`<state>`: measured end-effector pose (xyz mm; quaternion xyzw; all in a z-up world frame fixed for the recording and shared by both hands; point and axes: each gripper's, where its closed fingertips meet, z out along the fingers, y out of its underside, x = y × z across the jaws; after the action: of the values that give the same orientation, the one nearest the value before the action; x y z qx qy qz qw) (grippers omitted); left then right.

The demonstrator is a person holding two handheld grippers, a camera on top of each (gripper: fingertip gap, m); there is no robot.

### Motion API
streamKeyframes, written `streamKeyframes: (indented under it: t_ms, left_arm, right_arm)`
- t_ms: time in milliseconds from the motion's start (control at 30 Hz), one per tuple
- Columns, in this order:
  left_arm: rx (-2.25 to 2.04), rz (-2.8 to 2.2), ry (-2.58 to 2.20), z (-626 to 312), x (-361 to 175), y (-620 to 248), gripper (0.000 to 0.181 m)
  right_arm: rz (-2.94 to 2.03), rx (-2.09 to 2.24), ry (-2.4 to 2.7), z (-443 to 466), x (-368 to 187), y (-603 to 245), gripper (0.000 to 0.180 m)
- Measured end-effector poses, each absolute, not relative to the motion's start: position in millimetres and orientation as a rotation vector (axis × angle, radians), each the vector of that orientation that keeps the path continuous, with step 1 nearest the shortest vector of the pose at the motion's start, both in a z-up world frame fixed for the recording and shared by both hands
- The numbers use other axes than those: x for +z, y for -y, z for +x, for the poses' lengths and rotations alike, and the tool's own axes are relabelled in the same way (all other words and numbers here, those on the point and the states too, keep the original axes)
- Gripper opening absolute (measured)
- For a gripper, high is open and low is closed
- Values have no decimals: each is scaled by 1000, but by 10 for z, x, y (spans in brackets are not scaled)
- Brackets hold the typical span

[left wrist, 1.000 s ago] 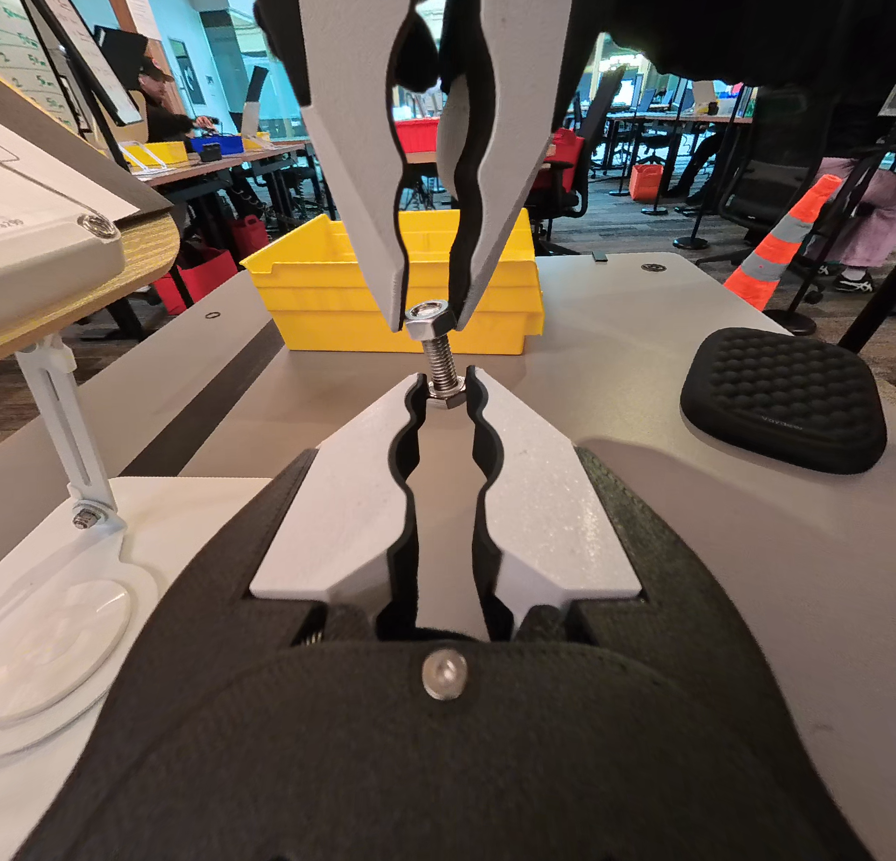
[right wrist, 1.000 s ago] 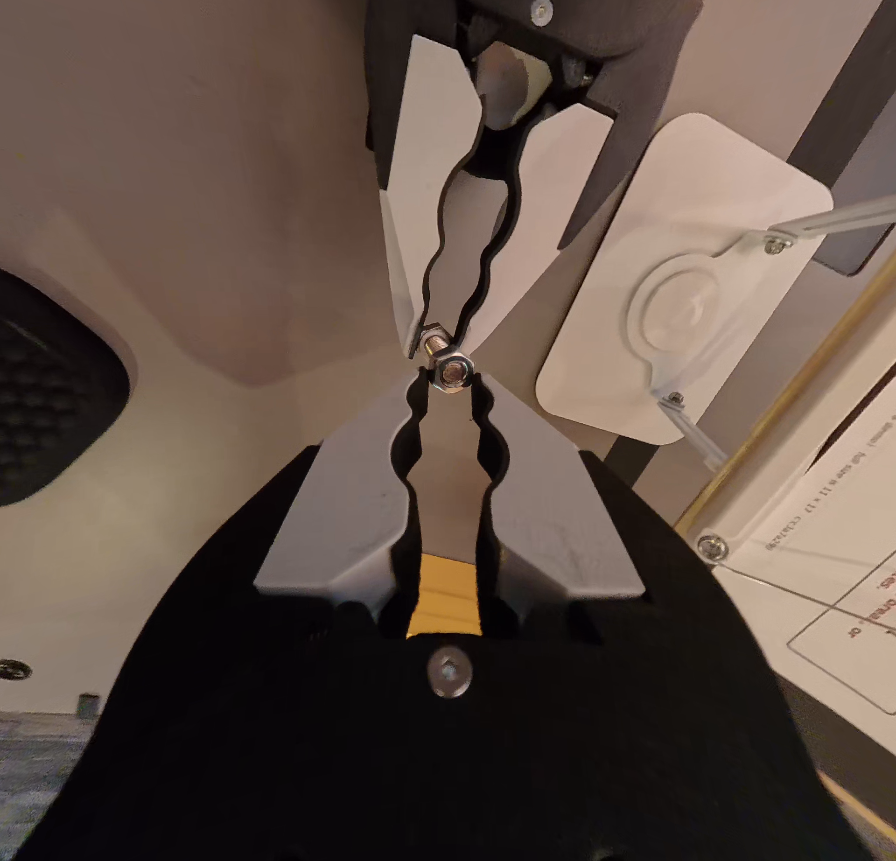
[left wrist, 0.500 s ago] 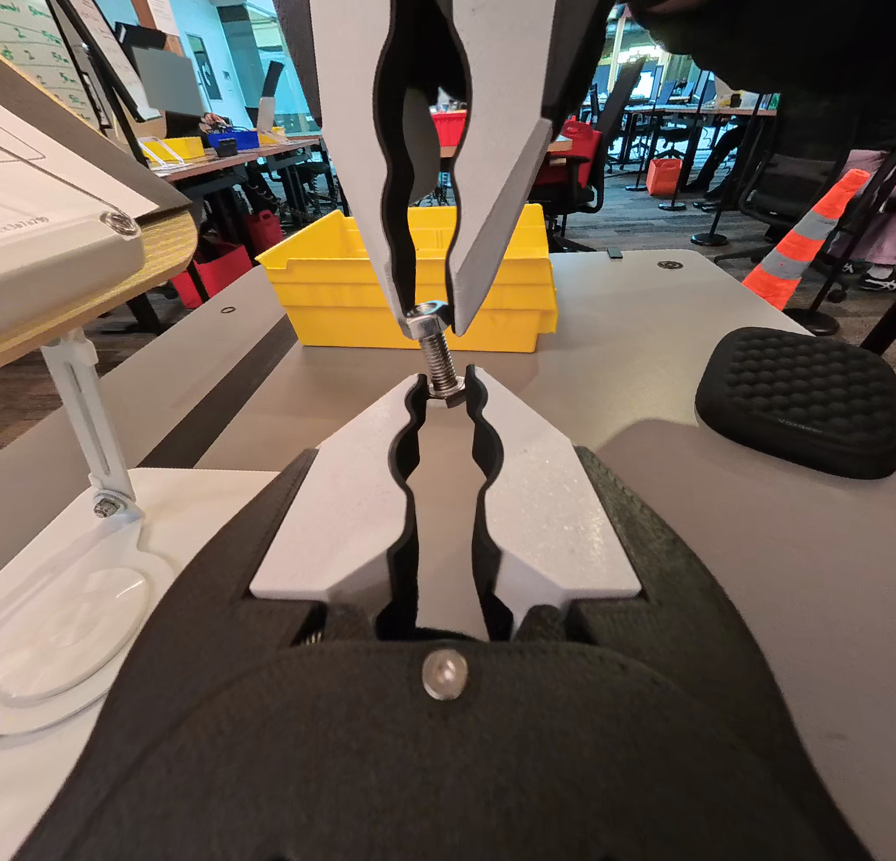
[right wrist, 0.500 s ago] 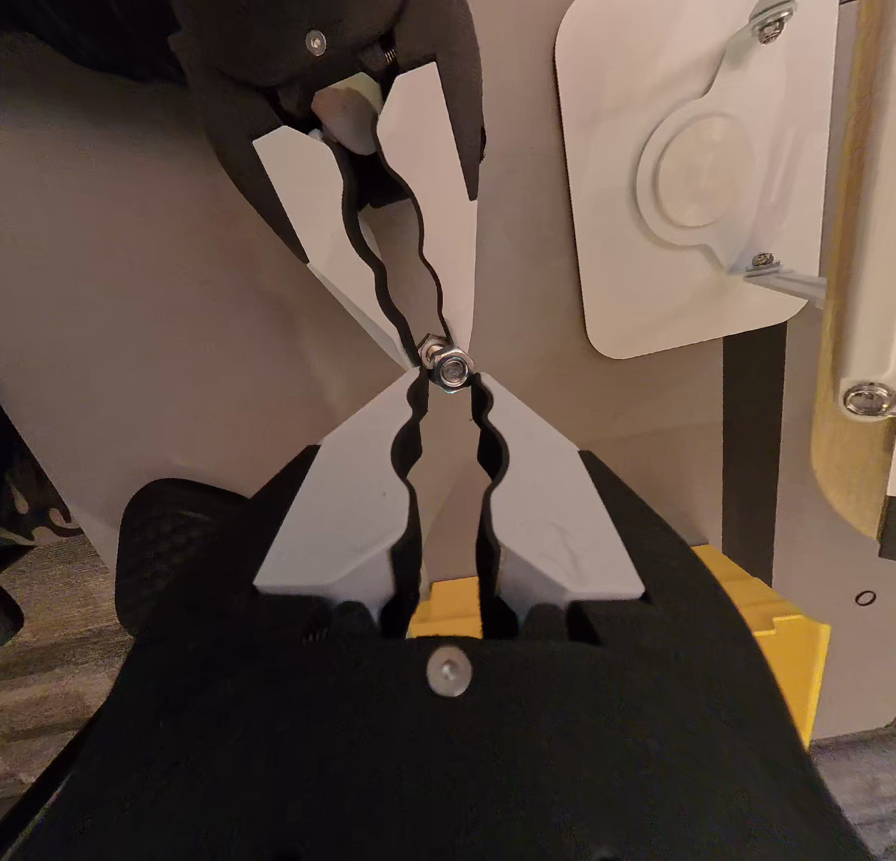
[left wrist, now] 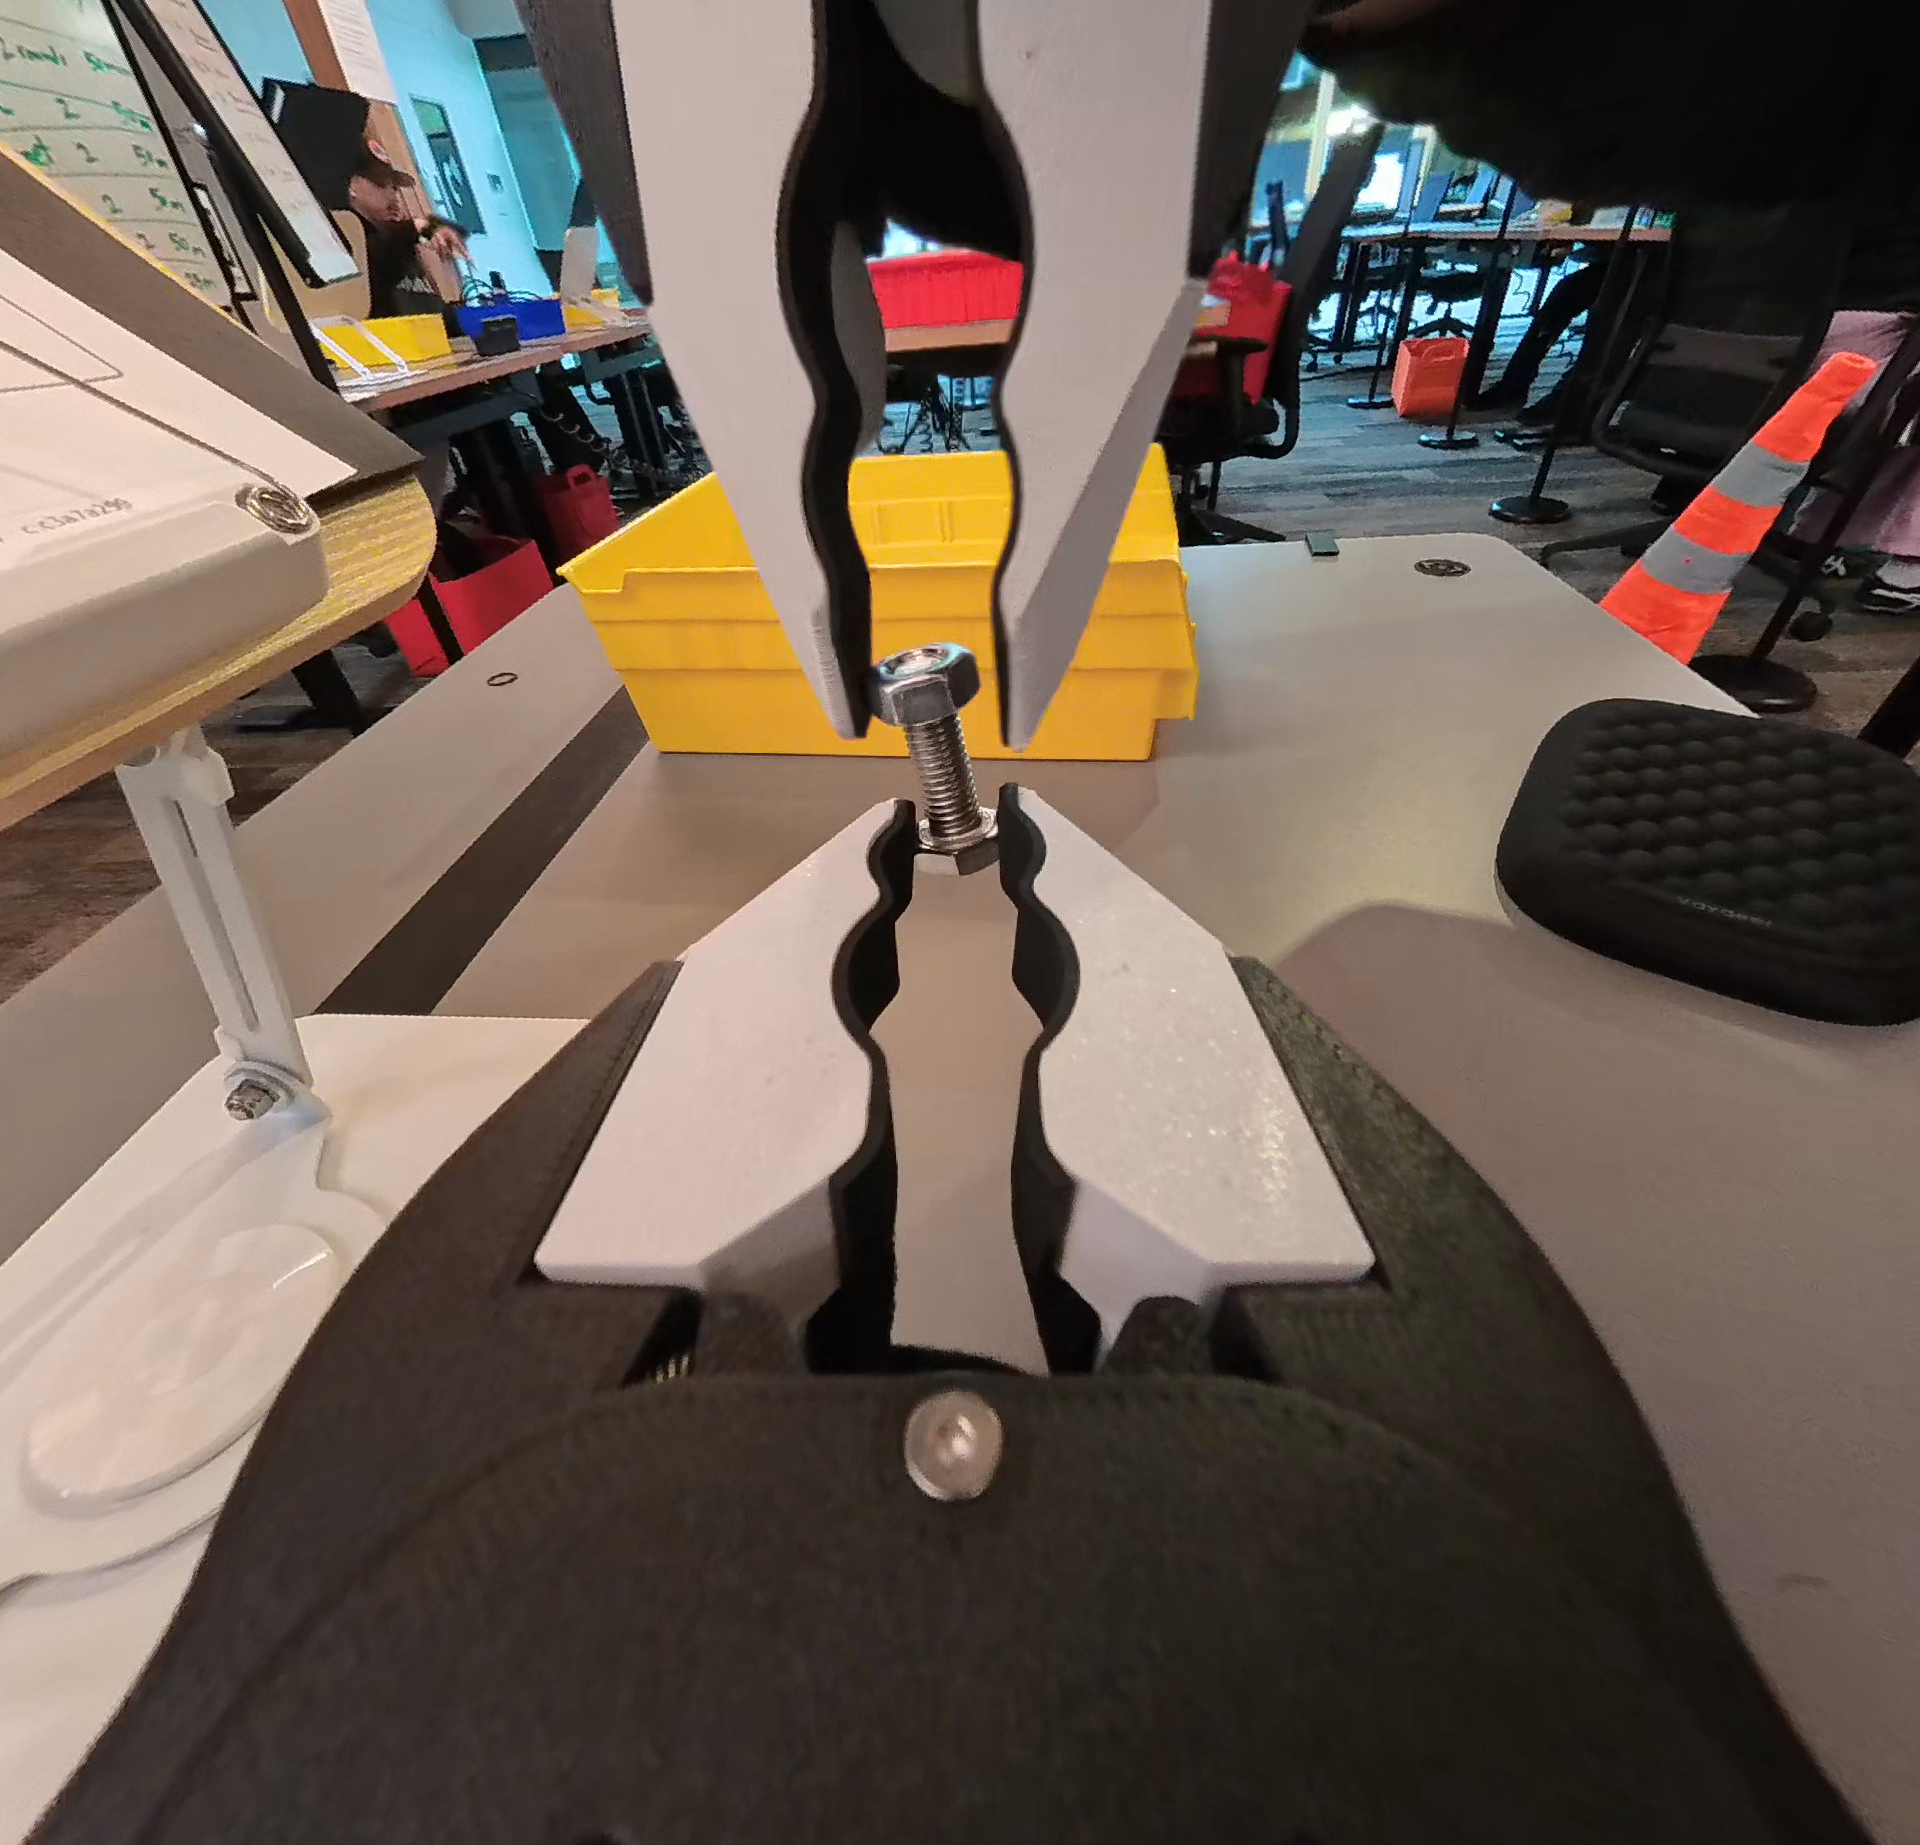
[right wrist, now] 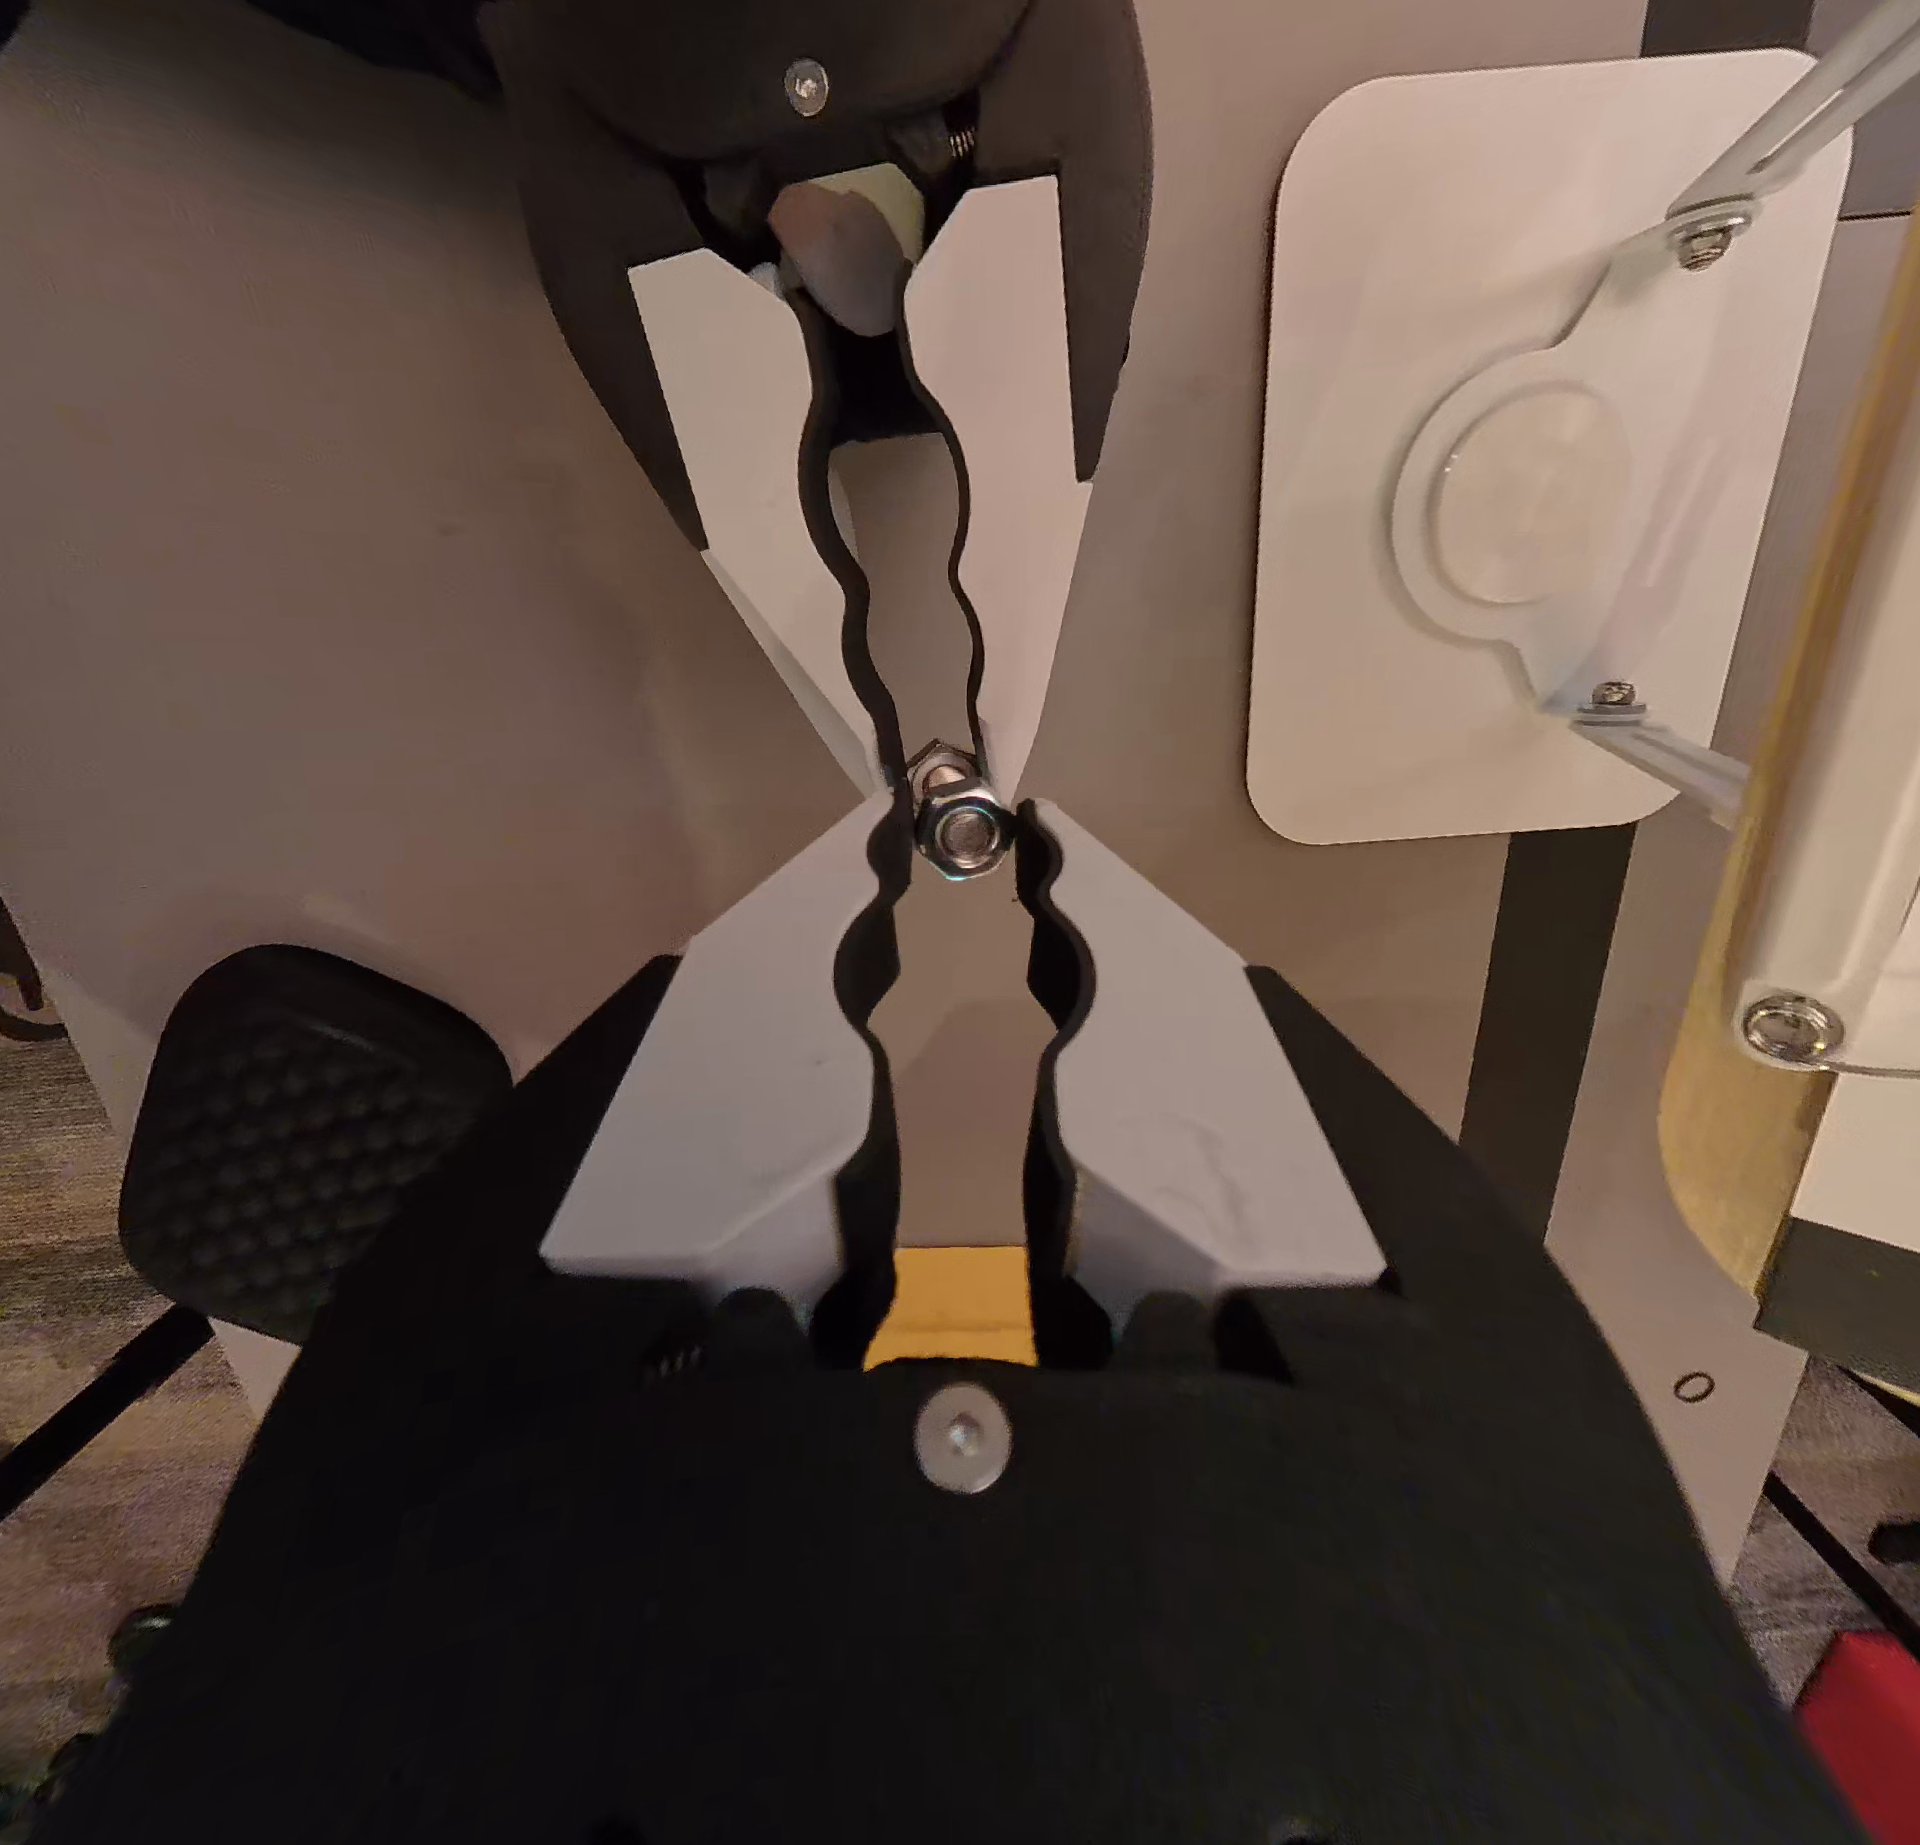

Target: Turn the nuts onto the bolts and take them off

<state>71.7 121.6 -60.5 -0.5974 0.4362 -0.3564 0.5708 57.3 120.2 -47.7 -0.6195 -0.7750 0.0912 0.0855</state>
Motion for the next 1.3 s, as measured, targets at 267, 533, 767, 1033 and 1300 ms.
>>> streamKeyframes:
  t_ms: [267,533,767,1033,1300]
  left_arm:
    - [-856,-1396,-1017,725,-596,-1207,14]
    - [-861,-1392,-1007,727,-588,-1212,15]
    - [-872,-1390,-994,723,-582,-1220,15]
    - [-911,-1379,-974,706,-547,-1217,21]
    - [-939,-1390,-980,709,-566,-1210,30]
  right_arm:
    - [-1820,307,2299,568,-463,-1192,17]
    - [-1795,316,2292,561,-452,-1183,17]
    - [-1780,324,2285,550,-442,-1181,17]
    - [-1774,331,2287,555,-444,-1174,17]
    - [-1758,337,2277,537,-416,-1180,17]
